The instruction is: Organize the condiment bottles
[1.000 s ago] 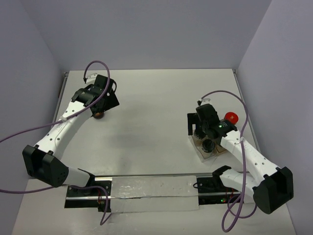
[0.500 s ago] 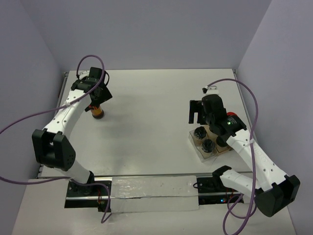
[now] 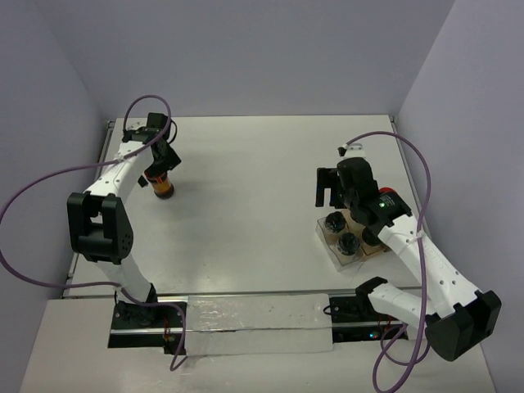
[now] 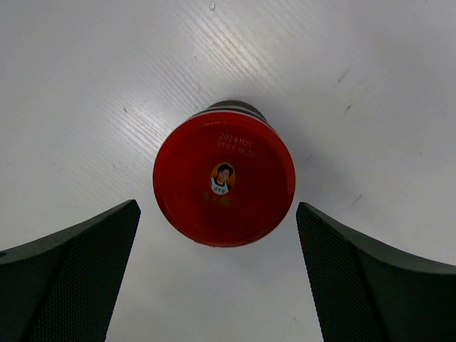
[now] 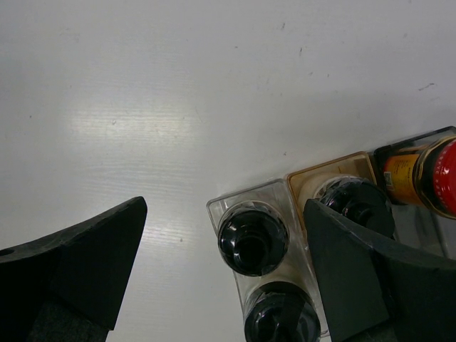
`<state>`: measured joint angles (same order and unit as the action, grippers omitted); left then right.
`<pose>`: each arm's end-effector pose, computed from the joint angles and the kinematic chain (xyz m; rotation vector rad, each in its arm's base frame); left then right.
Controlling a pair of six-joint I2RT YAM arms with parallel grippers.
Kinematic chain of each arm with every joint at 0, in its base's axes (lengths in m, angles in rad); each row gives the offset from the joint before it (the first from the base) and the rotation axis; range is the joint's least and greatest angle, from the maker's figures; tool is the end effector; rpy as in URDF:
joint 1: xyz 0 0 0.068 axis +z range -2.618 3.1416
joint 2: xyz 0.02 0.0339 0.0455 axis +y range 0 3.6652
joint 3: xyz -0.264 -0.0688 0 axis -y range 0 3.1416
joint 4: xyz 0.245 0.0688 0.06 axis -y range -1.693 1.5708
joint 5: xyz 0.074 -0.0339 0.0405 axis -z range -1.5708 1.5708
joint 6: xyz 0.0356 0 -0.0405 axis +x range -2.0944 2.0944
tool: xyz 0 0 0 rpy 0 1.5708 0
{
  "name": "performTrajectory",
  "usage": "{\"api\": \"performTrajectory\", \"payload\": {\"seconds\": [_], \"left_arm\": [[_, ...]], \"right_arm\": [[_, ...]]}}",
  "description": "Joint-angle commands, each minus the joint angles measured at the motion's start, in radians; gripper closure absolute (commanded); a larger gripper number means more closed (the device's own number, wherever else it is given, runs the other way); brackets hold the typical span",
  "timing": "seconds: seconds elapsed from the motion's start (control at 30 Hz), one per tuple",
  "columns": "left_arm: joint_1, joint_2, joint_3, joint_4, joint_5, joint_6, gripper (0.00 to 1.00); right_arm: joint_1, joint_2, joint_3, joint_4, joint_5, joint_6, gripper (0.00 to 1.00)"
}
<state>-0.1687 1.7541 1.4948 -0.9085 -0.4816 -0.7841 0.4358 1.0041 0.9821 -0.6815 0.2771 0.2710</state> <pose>0.3593 -0.0445 0.2712 -0.8947 2.3928 0.3178 0.1918 0.0786 0.3208 -0.0402 2.2428 0.0659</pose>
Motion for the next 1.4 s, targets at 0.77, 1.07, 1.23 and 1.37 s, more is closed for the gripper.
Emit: {"api": "performTrajectory", "payload": {"seconds": [0.77, 1.07, 1.23, 1.37], "left_arm": [[0.058, 0.053, -0.019, 0.161, 0.030, 0.006, 0.31], [0.052, -0.035, -0.091, 0.188, 0.090, 0.094, 0.77], [-0.017, -0.110, -0.104, 0.145, 0.092, 0.163, 0.90], [-0.136, -0.142, -0.079, 0.109, 0.105, 0.161, 0.90]], "right_arm": [[-0.005, 0.018, 0.032, 0.012, 0.010, -0.001, 0.01], [-0.006, 0.023, 0.038, 0.023, -0.006, -0.001, 0.01], [-0.005, 0.027, 0.043, 0.030, -0.005, -0.001, 0.01], [-0.005, 0.020, 0.050, 0.028, -0.007, -0.001, 0.01]]}}
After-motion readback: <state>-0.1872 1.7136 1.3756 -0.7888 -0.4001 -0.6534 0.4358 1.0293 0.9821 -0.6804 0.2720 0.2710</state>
